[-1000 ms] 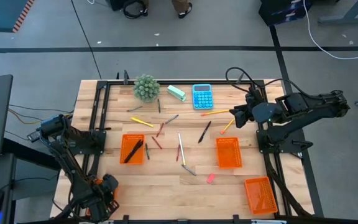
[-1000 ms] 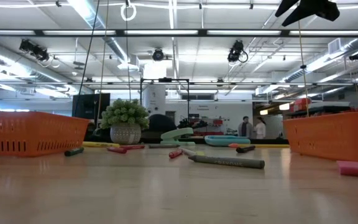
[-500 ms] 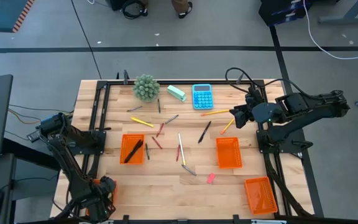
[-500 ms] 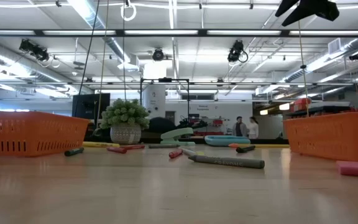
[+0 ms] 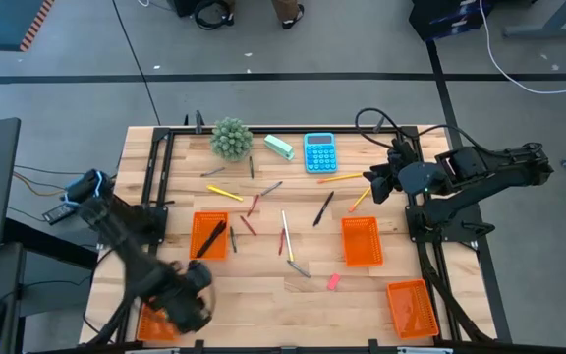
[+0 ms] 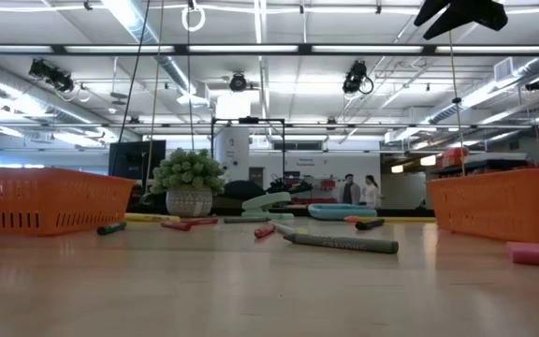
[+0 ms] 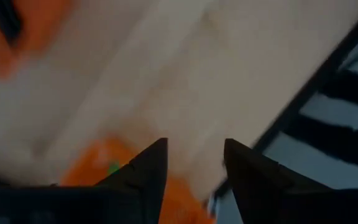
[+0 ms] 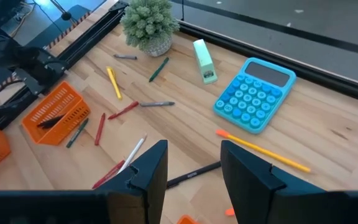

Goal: Sort crayons/erasers/pens/pencils in bins
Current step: Put the top red crayon into the top right orange basket

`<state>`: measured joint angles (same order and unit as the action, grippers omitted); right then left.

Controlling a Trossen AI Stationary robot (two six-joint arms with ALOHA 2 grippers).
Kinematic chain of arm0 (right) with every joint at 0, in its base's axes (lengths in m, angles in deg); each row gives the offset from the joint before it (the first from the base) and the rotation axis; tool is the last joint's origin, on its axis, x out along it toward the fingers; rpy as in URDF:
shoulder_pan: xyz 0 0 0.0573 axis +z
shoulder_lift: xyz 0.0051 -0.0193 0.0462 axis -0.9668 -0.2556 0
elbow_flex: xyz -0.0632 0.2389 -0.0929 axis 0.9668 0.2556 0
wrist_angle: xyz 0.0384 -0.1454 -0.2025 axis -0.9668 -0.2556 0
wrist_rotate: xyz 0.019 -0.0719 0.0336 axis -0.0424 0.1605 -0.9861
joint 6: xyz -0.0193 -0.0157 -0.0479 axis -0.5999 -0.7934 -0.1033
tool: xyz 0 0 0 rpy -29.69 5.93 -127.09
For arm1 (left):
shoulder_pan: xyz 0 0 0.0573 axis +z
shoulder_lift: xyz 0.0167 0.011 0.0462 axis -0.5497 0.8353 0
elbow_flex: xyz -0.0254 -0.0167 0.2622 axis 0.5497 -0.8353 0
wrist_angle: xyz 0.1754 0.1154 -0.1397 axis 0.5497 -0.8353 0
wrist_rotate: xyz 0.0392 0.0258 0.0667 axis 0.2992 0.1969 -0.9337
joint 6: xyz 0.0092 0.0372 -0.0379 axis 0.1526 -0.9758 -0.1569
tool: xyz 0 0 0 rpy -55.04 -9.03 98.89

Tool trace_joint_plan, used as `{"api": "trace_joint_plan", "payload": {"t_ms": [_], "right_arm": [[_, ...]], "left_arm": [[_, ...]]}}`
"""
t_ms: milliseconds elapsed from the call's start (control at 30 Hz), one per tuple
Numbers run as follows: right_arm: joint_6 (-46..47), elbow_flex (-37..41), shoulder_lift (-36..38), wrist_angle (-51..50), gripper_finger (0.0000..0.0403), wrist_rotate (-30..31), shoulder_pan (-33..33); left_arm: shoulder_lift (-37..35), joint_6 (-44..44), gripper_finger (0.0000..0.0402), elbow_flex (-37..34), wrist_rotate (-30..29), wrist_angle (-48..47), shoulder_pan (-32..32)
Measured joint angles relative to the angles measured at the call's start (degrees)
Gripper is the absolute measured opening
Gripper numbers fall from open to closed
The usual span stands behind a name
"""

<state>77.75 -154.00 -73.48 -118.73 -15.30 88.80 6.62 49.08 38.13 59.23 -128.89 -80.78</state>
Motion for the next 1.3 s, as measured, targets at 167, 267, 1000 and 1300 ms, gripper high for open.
{"api": "trace_joint_plan", "payload": {"t_ms": [167,267,1000,1300], "right_arm": [[0.18,0.0,-0.02,0.0,0.0154,-0.71,0.0],[0.16,0.0,-0.02,0.0,0.0154,-1.67,0.01],[1.12,0.0,0.0,-0.06,0.0154,-1.97,0.04],[4.89,0.0,-0.02,-0.23,0.0154,-1.97,0.07]], "left_arm": [[0.0,-8.03,0.0154,0.27,-0.52,-0.41,12.84],[0.0,-8.33,0.0156,0.27,-0.52,1.08,20.41],[5.8,-53.01,0.0167,4.67,2.18,5.99,60.18],[14.89,-57.77,0.0168,4.64,5.88,5.47,60.58]]}}
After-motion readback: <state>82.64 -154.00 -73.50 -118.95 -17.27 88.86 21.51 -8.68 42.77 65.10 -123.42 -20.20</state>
